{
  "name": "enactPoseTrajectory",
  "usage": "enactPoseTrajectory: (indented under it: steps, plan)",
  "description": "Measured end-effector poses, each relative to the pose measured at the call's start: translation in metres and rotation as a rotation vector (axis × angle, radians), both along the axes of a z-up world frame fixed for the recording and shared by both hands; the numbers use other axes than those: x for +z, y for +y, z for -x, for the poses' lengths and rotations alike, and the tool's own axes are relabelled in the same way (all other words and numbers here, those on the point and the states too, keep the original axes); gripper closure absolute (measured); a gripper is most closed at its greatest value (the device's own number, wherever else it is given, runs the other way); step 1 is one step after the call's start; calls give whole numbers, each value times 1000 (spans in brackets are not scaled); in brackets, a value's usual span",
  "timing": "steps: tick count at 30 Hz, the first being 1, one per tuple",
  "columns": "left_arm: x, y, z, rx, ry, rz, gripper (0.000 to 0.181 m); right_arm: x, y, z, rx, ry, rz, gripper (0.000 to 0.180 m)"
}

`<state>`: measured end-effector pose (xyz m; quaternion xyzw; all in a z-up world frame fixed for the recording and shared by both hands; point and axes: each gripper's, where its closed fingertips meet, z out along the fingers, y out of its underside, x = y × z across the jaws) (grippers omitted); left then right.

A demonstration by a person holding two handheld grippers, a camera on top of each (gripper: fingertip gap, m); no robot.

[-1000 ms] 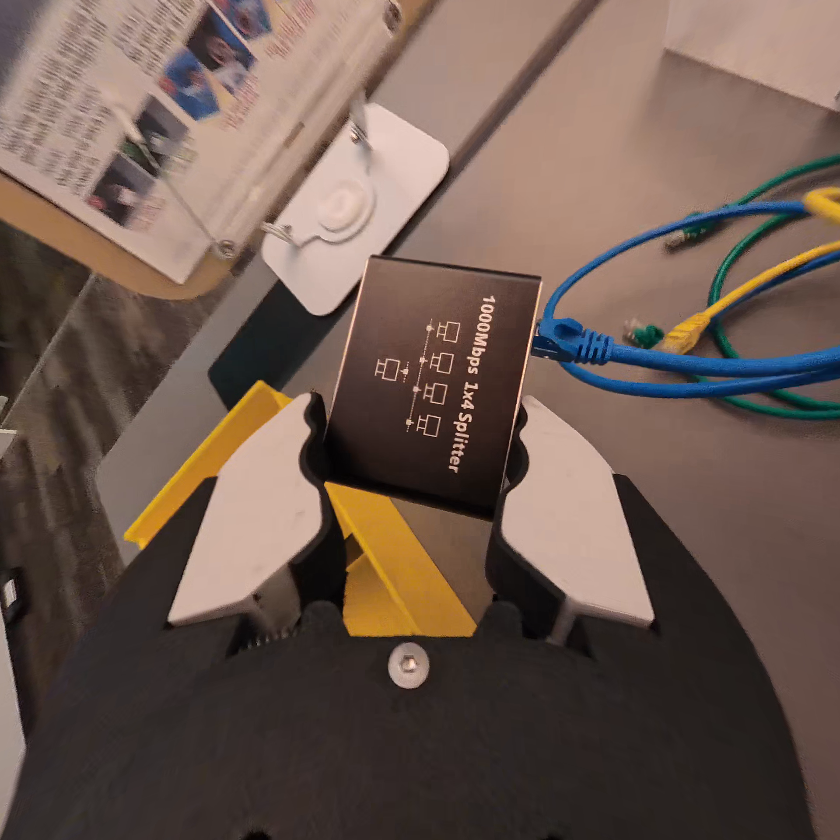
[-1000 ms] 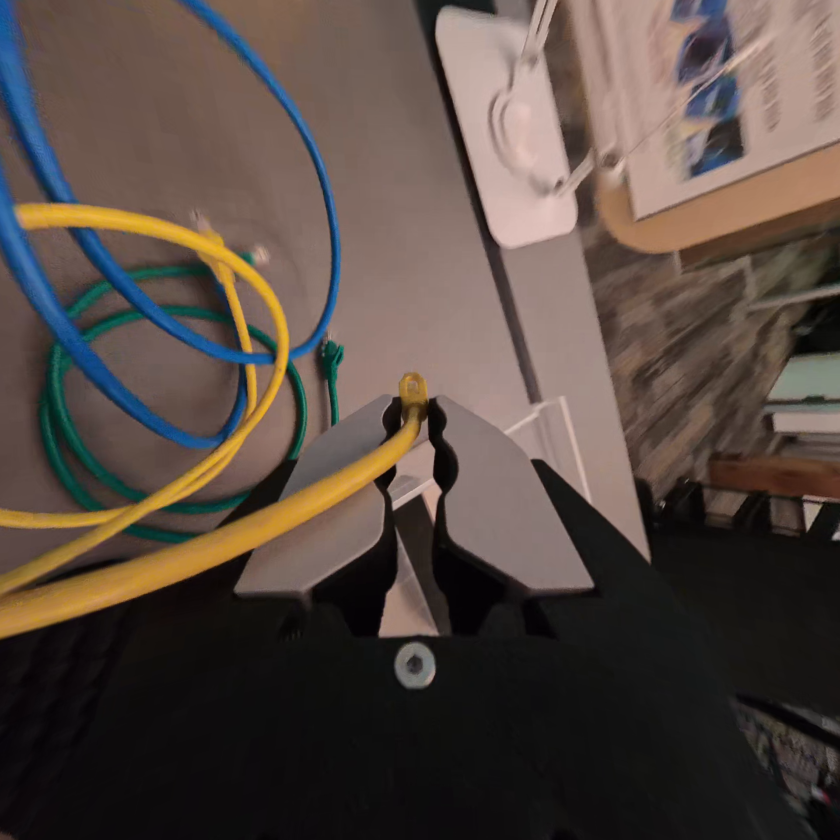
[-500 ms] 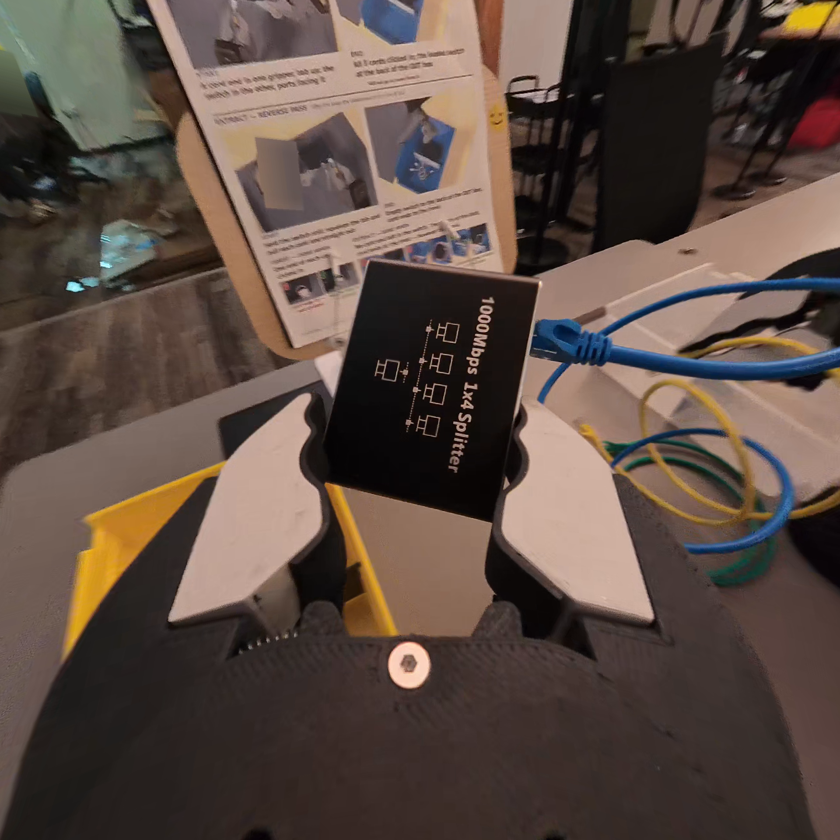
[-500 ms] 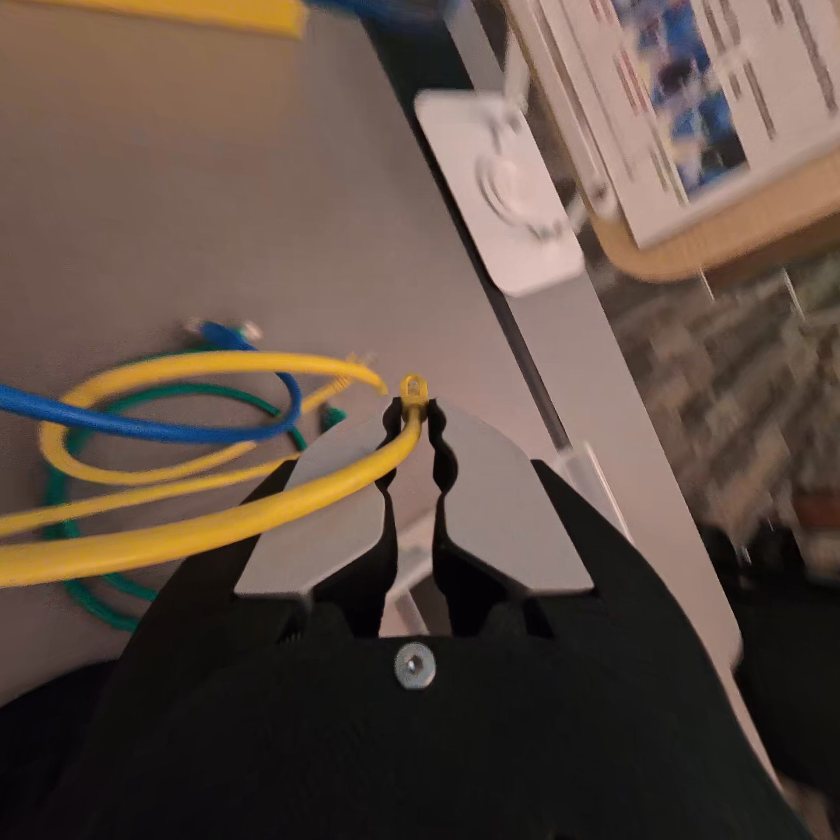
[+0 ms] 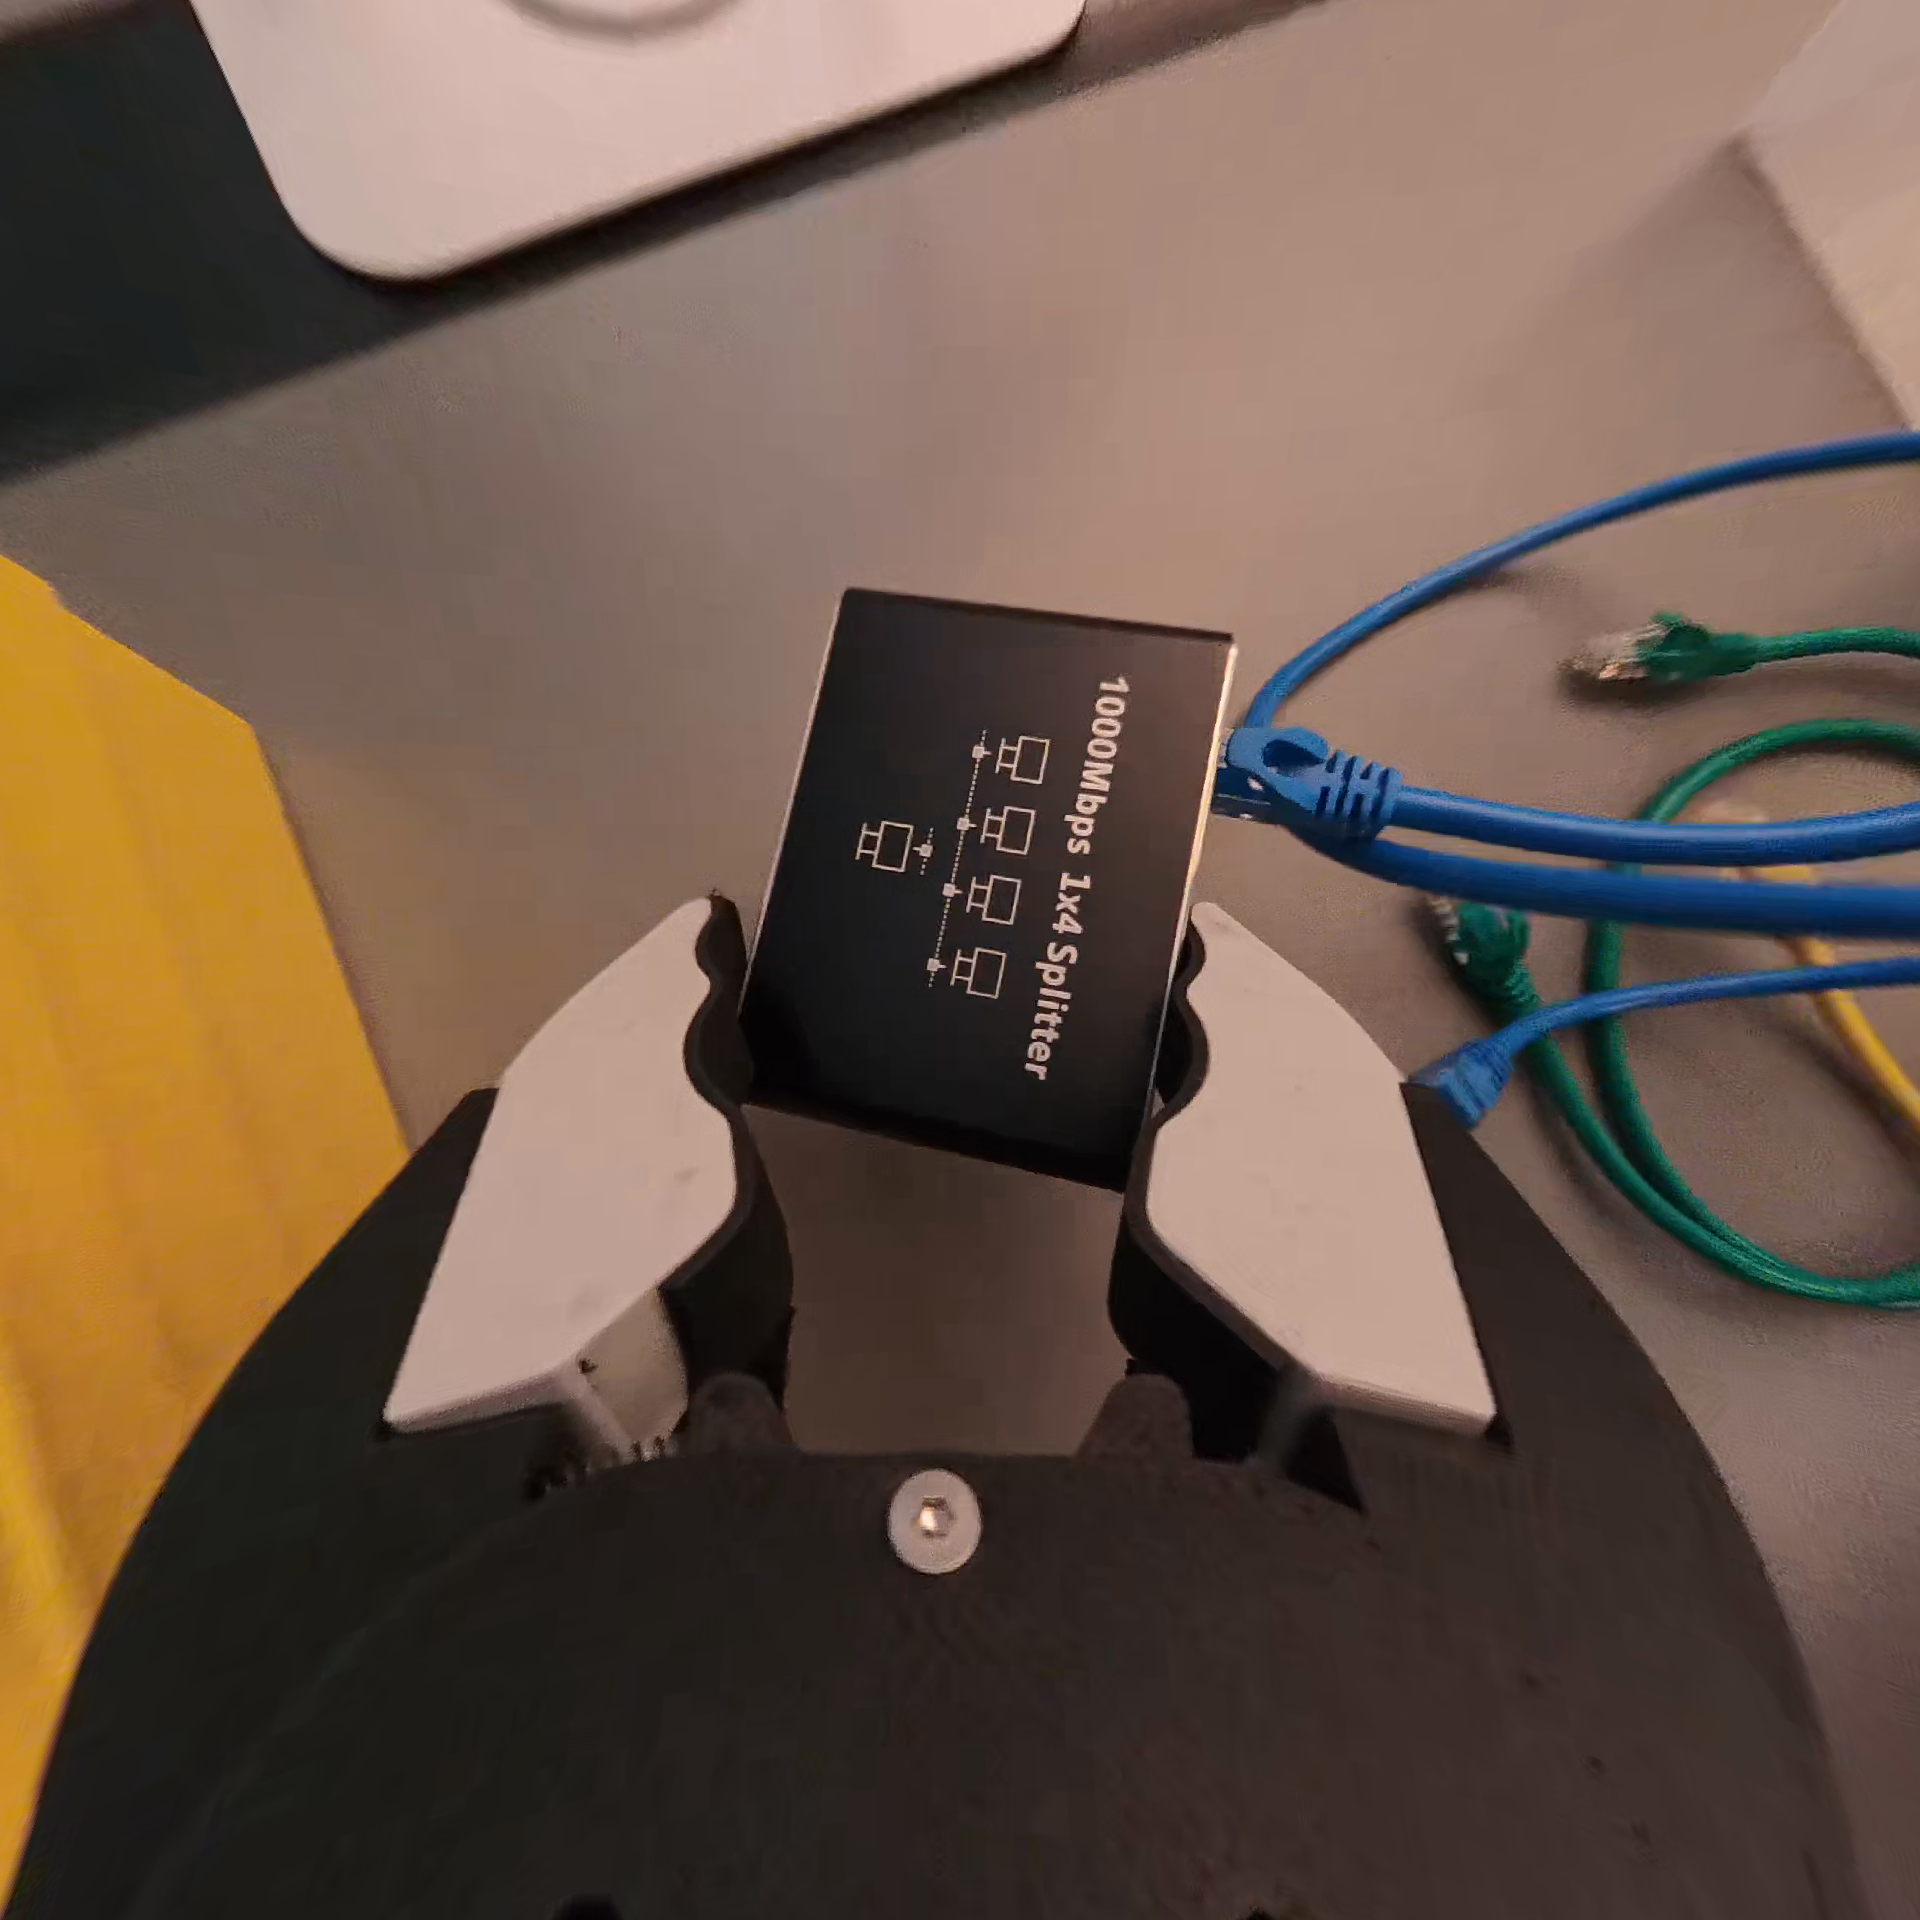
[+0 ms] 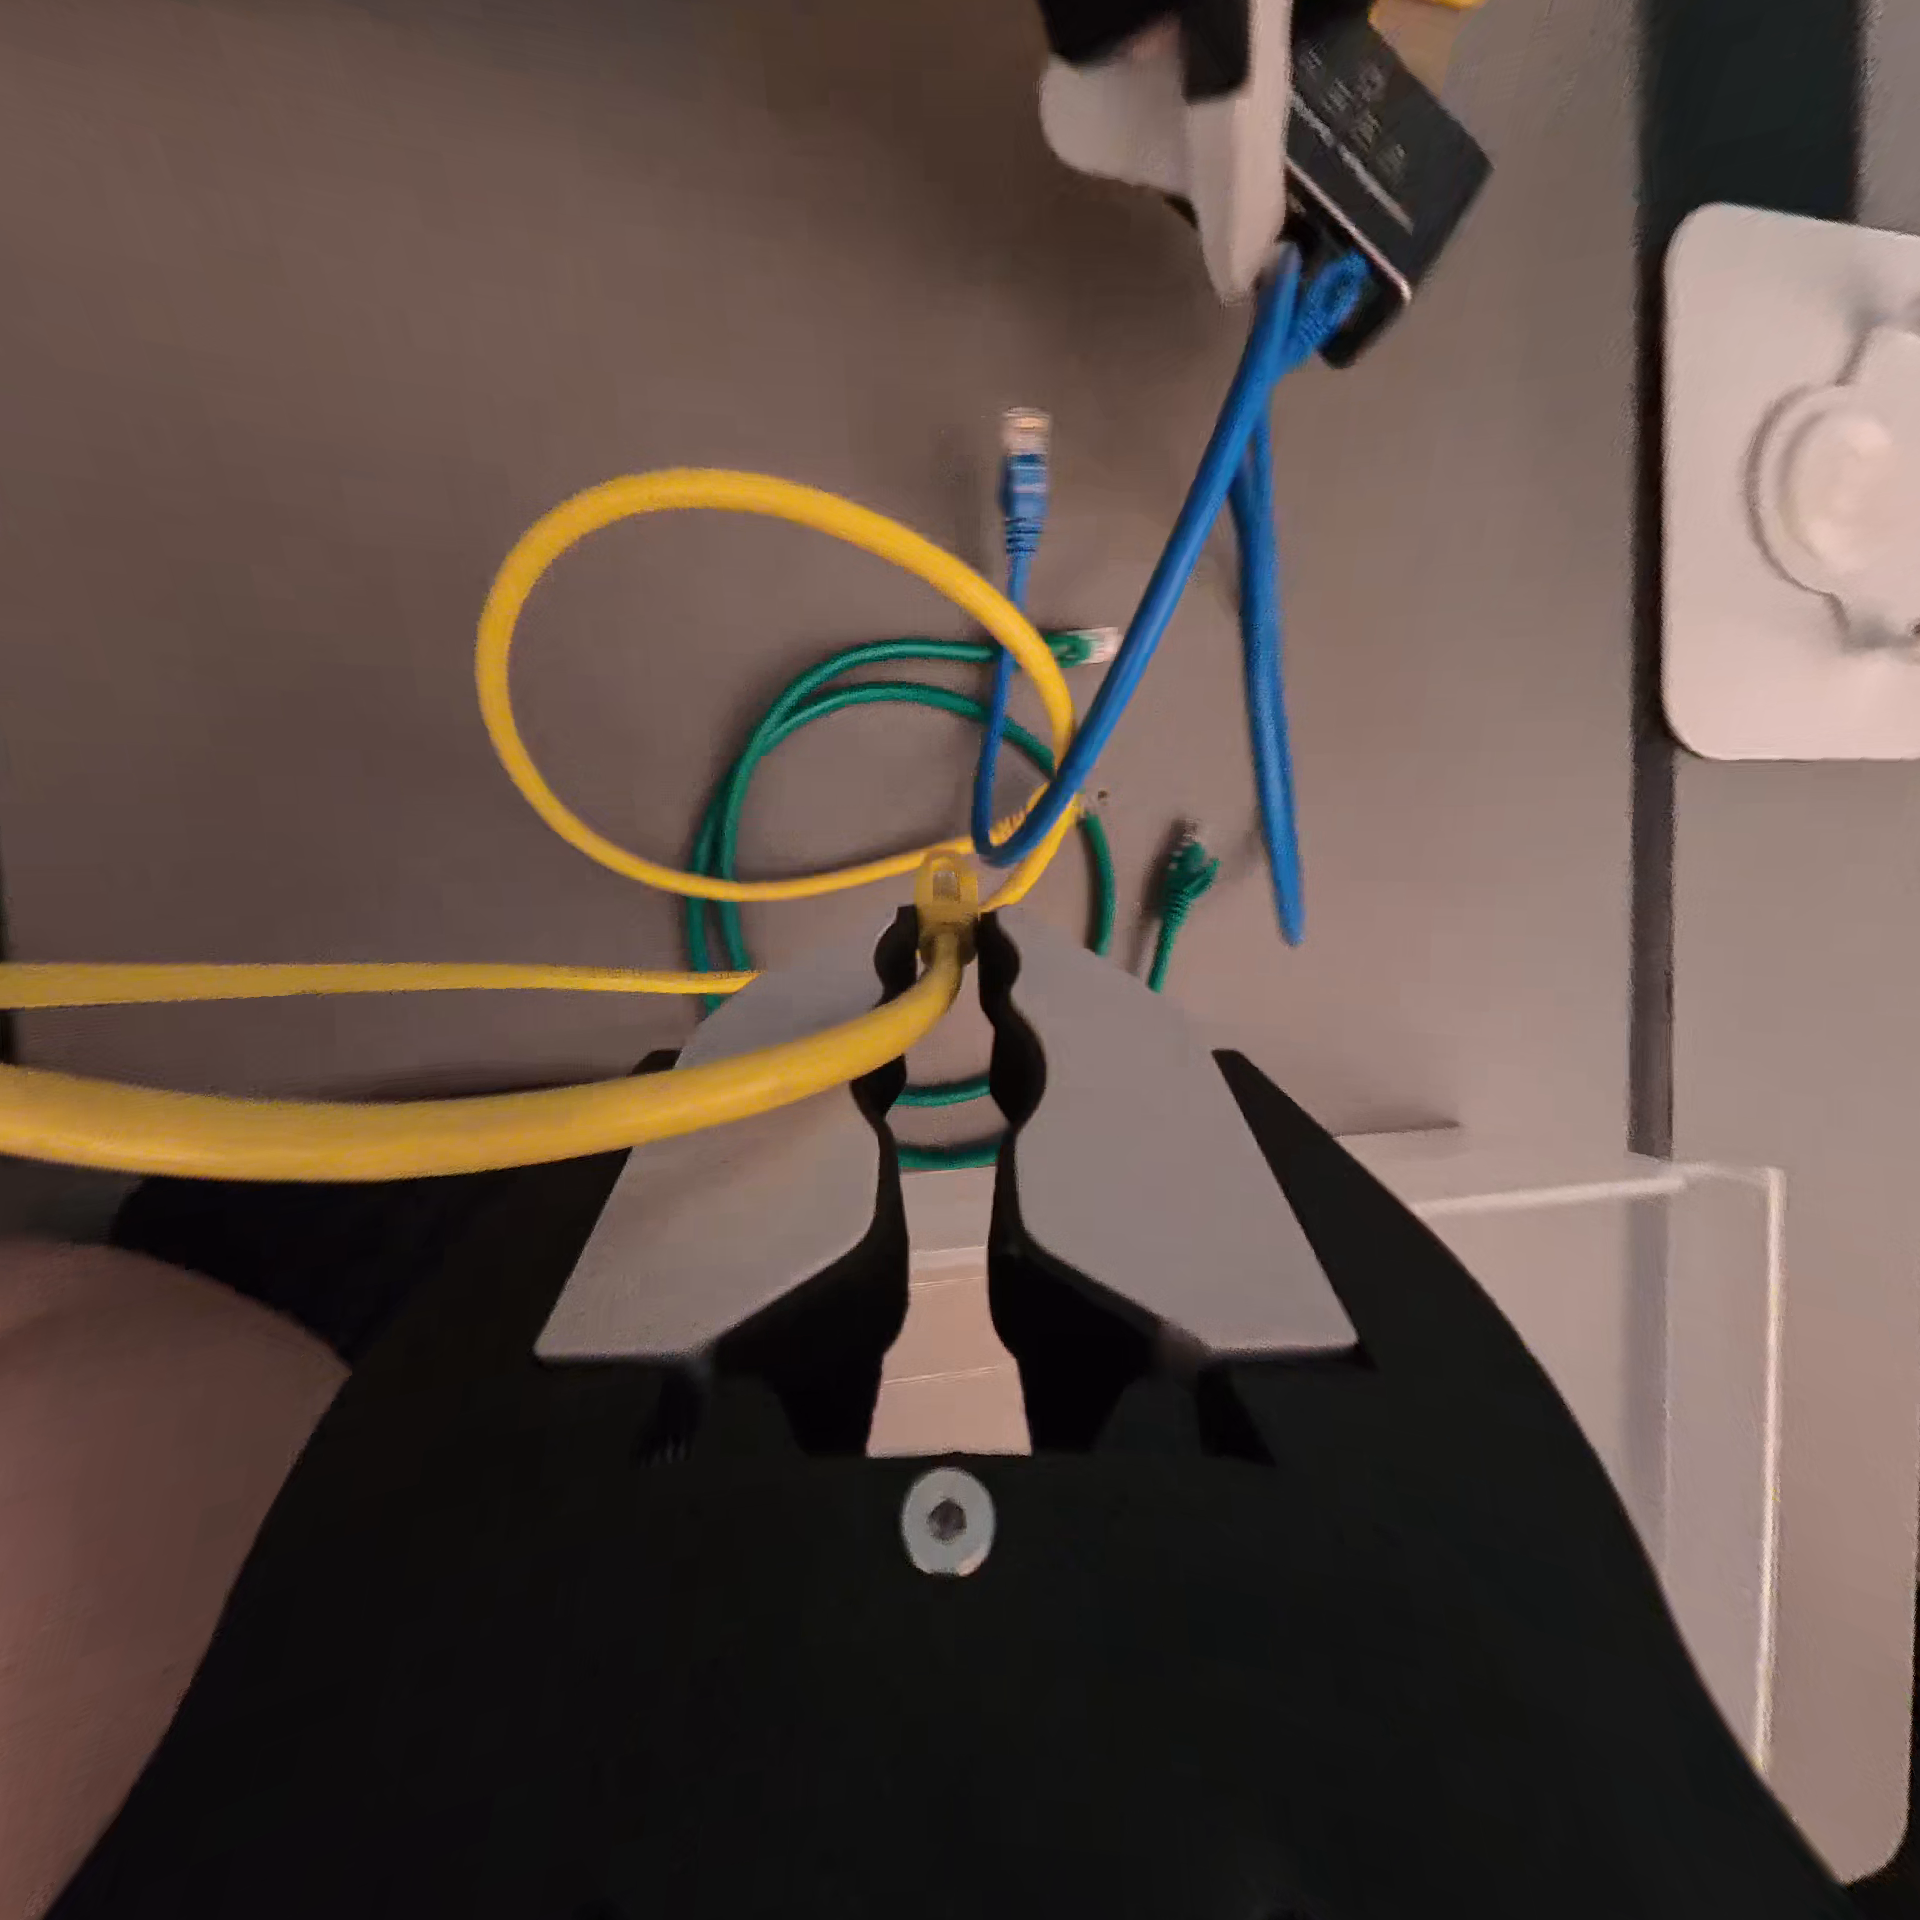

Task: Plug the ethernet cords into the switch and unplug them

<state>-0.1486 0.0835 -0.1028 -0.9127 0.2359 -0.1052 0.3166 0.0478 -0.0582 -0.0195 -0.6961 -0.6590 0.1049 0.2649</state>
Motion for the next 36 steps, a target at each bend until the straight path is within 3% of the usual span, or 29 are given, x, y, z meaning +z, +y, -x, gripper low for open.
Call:
enactPoseTrajectory:
  steps: [4, 8, 12, 15, 18, 27, 31, 33, 36]
  plan:
    - [-30, -3, 4, 69, -49, 48, 103, 7, -21, 2, 60, -26, -7, 168]
    - [-41, -4, 13, 119, -18, 22, 103, 23, -11, -30, -118, -57, -114, 168]
    - [-46, -7, 14, 118, -28, 36, 101, 40, -26, -37, -82, 11, -173, 168]
    - [-49, -20, 6, 53, -39, 77, 80, 49, -21, -46, -148, 3, -244, 168]
    - [-55, -33, 9, -25, 41, 61, 66, 51, -18, -50, -165, -3, -268, 168]
    - [-51, -57, 17, -255, 256, 47, 77, 46, -13, -46, -147, -8, -249, 168]
    - [-42, -66, 25, -490, 522, 107, 85, 44, -15, -45, -132, -4, -233, 168]
    - [-33, -57, 28, -651, 681, 48, 78, 43, -15, -45, -131, -4, -227, 168]
    - [-31, -48, 22, -800, 671, 52, 85, 42, -17, -46, -125, 4, -213, 168]
